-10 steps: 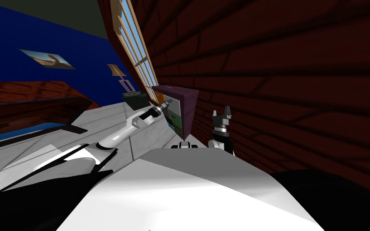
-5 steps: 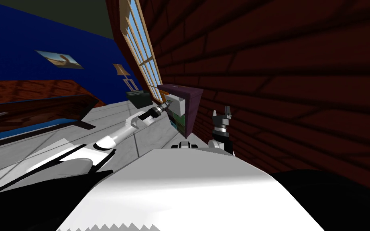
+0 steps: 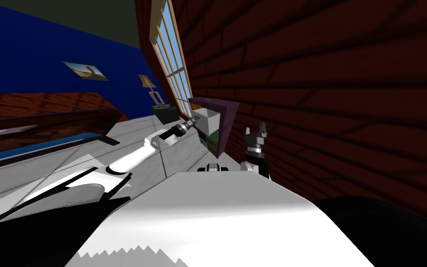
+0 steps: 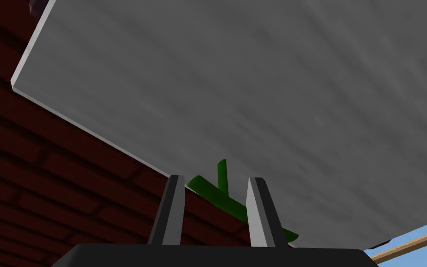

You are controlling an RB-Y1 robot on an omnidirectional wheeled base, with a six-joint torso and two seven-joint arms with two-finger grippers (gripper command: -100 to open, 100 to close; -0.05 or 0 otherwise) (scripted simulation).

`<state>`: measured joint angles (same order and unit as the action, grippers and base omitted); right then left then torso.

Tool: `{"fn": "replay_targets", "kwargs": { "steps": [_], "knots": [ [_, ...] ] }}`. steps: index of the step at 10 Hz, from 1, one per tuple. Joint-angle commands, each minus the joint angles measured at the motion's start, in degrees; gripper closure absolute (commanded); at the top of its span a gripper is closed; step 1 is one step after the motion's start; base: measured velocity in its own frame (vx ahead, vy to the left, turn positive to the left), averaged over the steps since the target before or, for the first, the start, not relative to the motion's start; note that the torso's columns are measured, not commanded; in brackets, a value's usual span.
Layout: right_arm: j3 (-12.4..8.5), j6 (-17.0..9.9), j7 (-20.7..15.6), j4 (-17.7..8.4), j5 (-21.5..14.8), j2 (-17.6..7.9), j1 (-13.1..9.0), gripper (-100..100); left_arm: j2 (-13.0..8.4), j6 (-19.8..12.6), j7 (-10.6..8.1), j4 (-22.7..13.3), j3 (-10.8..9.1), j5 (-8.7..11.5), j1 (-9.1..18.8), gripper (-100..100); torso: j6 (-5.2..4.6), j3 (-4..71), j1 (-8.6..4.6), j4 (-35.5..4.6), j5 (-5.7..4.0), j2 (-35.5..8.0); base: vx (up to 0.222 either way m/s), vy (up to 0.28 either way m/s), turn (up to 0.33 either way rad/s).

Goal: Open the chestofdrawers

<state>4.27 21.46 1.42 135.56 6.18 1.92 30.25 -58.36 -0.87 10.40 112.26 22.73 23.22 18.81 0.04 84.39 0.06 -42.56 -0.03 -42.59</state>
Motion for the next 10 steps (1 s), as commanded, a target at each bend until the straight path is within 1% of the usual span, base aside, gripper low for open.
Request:
{"fn": "replay_targets", "kwargs": {
  "steps": [1,2,3,4,5,6,7,8,9,10],
  "knots": [
    [0.01,0.0,0.0,0.0,0.0,0.0,-0.01,0,0.69,-3.22,-1.0,1.71,-2.04,-1.8,-1.0,-100,-0.11,0.12,-0.18,0.14,-0.04,0.21,-0.023,0.066,-0.21],
    [0.01,0.0,0.0,0.0,0.0,0.01,0.0,0,1.38,-5.42,-1.99,3.41,-4.07,-3.59,-2.0,-100,-0.03,0.29,-0.28,0.29,-0.05,0.48,-0.019,0.057,-0.222],
    [0.01,0.0,0.0,0.0,0.0,0.01,0.0,0,1.38,-6.44,-1.99,3.41,-4.07,-3.59,-2.0,-100,-0.16,0.35,-0.29,0.27,-0.08,0.53,-0.011,0.049,-0.182],
    [0.01,0.0,0.0,0.0,0.0,0.01,0.01,0,2.07,-8.57,-2.99,5.12,-6.11,-5.39,-3.0,-100,-0.08,0.3,-0.23,0.3,-0.04,0.47,-0.021,0.069,-0.278],
    [0.01,0.0,0.0,0.0,0.0,0.0,0.0,0,2.07,-9.66,-2.99,5.12,-6.11,-5.39,-3.0,-100,-0.1,0.21,-0.09,0.26,0.0,0.33,-0.025,0.073,-0.197],
    [0.01,0.0,0.0,0.0,0.0,0.0,0.01,0,2.77,-11.7,-3.99,6.82,-8.15,-7.18,-4.0,-100,-0.03,0.15,-0.02,0.25,0.04,0.26,-0.038,0.083,-0.293],
    [0.01,0.0,0.0,0.0,0.0,0.0,0.0,0,2.77,-12.89,-3.99,6.82,-8.15,-7.18,-4.0,-100,-0.07,0.11,-0.01,0.2,0.03,0.18,-0.042,0.065,-0.158],
    [0.01,0.0,0.0,0.0,0.0,0.01,0.01,0,3.46,-14.86,-4.99,8.53,-10.18,-8.98,-5.0,-100,0.03,0.09,-0.07,0.16,0.0,0.16,-0.047,0.069,-0.292],
    [0.01,0.0,0.0,0.0,0.0,0.0,0.0,0,3.46,-16.11,-4.99,8.53,-10.18,-8.98,-5.0,-100,-0.11,0.07,-0.15,0.08,-0.06,0.1,-0.042,0.064,-0.196],
    [0.01,0.0,0.0,0.0,0.0,0.01,0.01,0,4.15,-18.23,-5.98,10.24,-12.22,-10.77,-6.0,-100,0.0,0.06,-0.18,0.08,-0.07,0.1,-0.053,0.055,-0.28]
  ]
}}
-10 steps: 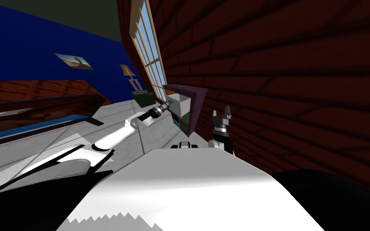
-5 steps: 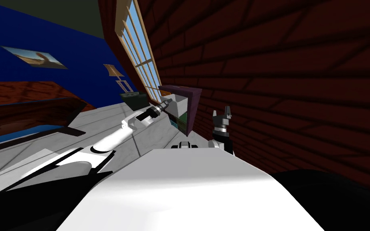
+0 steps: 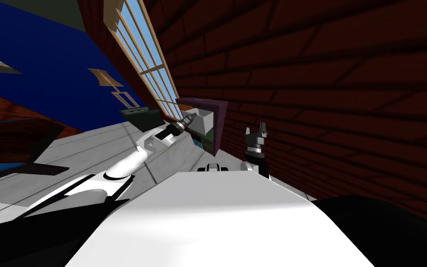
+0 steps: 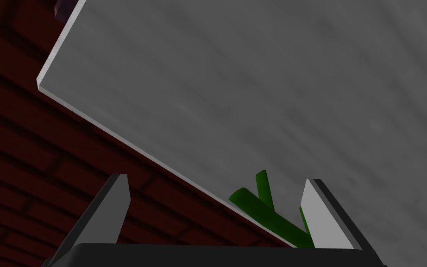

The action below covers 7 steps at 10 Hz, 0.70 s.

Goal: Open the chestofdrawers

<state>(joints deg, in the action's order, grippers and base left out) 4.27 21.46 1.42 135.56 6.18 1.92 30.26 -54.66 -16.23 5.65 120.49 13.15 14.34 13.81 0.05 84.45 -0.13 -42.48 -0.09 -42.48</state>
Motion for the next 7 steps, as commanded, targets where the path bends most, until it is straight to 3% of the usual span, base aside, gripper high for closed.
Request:
{"fn": "replay_targets", "kwargs": {
  "steps": [1,2,3,4,5,6,7],
  "knots": [
    [0.0,0.0,0.0,0.0,0.0,0.0,-0.01,0,0.45,-3.97,-1.23,2.0,-2.63,-1.9,-1.0,-100,-0.05,-0.01,0.02,-0.08,-0.03,-0.04,-0.042,0.053,-0.144],
    [0.0,0.0,0.0,0.0,0.0,0.0,0.0,0,1.14,-5.93,-2.23,3.71,-4.57,-3.69,-2.01,-100,0.03,-0.04,0.02,-0.15,-0.04,-0.08,-0.043,0.06,-0.274],
    [0.0,0.0,0.0,0.0,0.0,0.0,0.0,0,1.14,-7.19,-2.23,3.71,-4.67,-3.69,-2.01,-100,-0.05,-0.08,0.02,-0.26,-0.09,-0.18,-0.034,0.061,-0.185],
    [0.0,0.0,0.0,0.0,0.0,0.0,0.0,0,1.83,-9.25,-3.23,5.41,-6.51,-5.49,-3.01,-100,0.12,-0.11,0.09,-0.3,-0.07,-0.22,-0.052,0.063,-0.279],
    [0.0,0.0,0.0,0.0,0.0,0.0,0.0,0,1.83,-10.41,-3.23,5.41,-6.71,-5.49,-3.01,-100,-0.01,-0.18,0.06,-0.36,-0.1,-0.34,-0.048,0.053,-0.179],
    [0.0,0.0,0.0,0.0,0.0,0.0,0.0,0,2.53,-12.41,-4.22,7.12,-8.63,-7.28,-4.01,-100,0.15,-0.19,0.06,-0.38,-0.11,-0.35,-0.074,0.061,-0.288],
    [0.0,0.0,0.0,0.0,0.0,0.0,0.0,0,2.53,-13.63,-4.22,7.12,-8.74,-7.28,-4.01,-100,0.08,-0.23,0.08,-0.56,-0.18,-0.48,-0.054,0.055,-0.167]
  ]
}}
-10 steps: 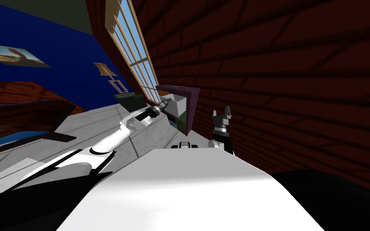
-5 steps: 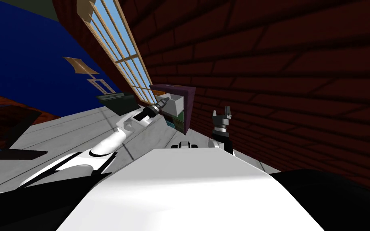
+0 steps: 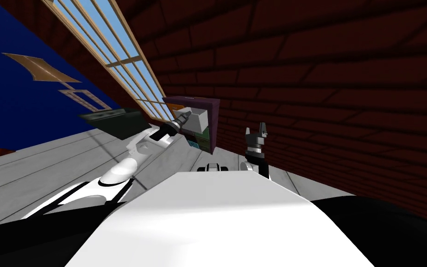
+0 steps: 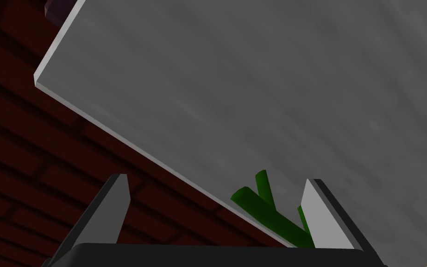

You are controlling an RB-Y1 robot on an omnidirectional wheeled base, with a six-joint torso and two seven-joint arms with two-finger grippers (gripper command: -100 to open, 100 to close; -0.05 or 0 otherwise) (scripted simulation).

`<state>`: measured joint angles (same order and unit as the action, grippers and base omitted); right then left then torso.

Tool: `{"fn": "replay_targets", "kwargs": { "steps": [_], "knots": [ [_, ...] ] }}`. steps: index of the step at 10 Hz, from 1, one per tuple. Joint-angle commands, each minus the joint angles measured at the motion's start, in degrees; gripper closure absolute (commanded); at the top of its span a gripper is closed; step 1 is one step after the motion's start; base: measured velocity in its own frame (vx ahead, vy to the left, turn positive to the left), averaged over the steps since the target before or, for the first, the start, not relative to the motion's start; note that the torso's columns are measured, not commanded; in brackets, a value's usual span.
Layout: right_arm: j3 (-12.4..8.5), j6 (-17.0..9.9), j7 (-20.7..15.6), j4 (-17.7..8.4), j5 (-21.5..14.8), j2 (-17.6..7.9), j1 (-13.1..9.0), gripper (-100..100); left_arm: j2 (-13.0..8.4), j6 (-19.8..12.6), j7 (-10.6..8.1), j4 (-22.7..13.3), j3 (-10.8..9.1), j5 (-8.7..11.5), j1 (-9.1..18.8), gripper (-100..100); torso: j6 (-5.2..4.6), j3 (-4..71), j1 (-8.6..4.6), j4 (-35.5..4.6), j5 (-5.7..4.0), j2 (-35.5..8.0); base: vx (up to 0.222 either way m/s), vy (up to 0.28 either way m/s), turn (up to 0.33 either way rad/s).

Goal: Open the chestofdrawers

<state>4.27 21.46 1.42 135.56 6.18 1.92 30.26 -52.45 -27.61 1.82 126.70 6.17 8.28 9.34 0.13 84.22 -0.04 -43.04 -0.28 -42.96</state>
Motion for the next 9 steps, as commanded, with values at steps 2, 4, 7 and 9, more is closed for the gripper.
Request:
{"fn": "replay_targets", "kwargs": {
  "steps": [2,4,7,9],
  "knots": [
    [0.0,0.0,0.0,0.0,0.0,0.0,0.0,0,1.0,-5.47,-1.39,2.62,-3.8,-3.02,-0.54,-100,0.0,-0.04,-0.08,-0.1,-0.07,-0.06,-0.053,0.047,-0.24],
    [0.0,0.0,0.0,0.0,0.0,0.01,0.02,0,1.0,-5.06,-1.57,1.72,-2.11,-2.09,-1.18,0,0.12,-0.04,-0.06,0.07,0.02,0.0,-0.007,0.007,-0.012],
    [0.0,0.0,0.0,0.0,0.0,0.01,0.02,0,1.09,-5.37,-1.66,1.38,-1.67,-1.94,-1.67,0,-0.14,0.24,-0.14,0.53,0.12,0.48,0.0,0.0,0.0],
    [0.0,0.0,0.0,0.0,0.0,0.01,0.02,0,1.11,-5.49,-1.67,1.25,-1.58,-1.91,-1.81,0,-0.15,0.29,-0.09,0.64,0.19,0.57,0.0,0.0,0.0]
  ]
}}
